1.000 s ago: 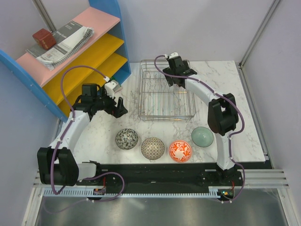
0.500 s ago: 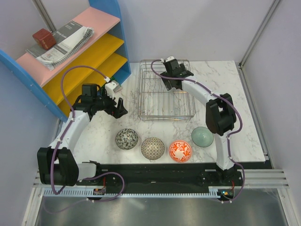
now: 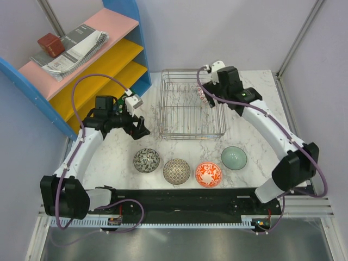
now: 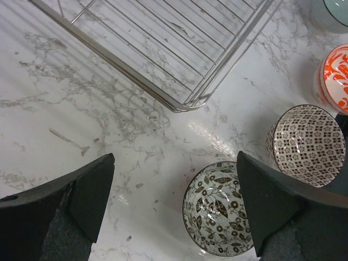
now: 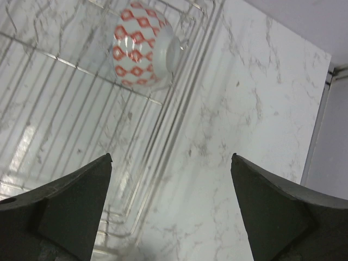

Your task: Load the bowls into the dish rack

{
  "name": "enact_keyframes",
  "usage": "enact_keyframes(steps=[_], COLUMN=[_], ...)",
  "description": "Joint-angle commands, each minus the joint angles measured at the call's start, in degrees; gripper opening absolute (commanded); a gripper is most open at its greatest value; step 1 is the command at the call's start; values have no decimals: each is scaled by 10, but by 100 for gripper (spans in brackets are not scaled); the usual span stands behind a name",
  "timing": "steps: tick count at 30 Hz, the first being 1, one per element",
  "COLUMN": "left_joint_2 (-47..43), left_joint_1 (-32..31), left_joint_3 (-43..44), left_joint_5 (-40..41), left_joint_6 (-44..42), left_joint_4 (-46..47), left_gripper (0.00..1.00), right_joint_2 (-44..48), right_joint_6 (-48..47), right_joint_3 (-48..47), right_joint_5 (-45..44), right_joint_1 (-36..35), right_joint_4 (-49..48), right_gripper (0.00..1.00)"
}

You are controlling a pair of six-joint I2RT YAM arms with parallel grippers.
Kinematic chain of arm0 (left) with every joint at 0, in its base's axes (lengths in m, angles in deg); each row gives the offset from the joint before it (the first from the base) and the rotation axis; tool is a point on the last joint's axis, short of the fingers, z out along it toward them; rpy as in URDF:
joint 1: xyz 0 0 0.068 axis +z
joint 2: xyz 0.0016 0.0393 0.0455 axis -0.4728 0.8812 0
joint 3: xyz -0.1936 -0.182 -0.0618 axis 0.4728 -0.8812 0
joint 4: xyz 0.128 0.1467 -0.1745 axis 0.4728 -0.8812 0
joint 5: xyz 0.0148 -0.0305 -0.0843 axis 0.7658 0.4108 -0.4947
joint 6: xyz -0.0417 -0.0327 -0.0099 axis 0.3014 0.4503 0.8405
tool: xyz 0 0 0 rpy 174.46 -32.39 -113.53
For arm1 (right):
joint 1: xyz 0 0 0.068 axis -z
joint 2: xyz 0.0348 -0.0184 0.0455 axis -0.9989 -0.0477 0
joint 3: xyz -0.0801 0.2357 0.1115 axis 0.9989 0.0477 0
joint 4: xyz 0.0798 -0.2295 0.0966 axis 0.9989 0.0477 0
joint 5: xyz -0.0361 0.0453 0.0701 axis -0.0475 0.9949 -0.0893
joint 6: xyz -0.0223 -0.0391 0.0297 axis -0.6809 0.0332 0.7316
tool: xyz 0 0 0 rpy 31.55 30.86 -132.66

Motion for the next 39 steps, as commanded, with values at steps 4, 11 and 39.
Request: enact_keyframes(steps=[4, 11, 39], left_joint_2=[-35, -51, -53], left_joint_1=[-43, -55, -69], left_joint_3=[30, 53, 70], left_joint_5=[13, 22, 44], left_joint_6=[-38, -27, -33], left_joint_4=[-34, -53, -75], left_gripper=[100, 100, 100], right_joint_2=[103, 144, 72], right_joint_6=[-72, -162, -236], right_joint_3=[136, 271, 359], right_joint_5=[153, 230, 299], right_joint_1=[134, 193, 225], right_joint_4=[87, 142, 137], right_gripper=[97, 96, 9])
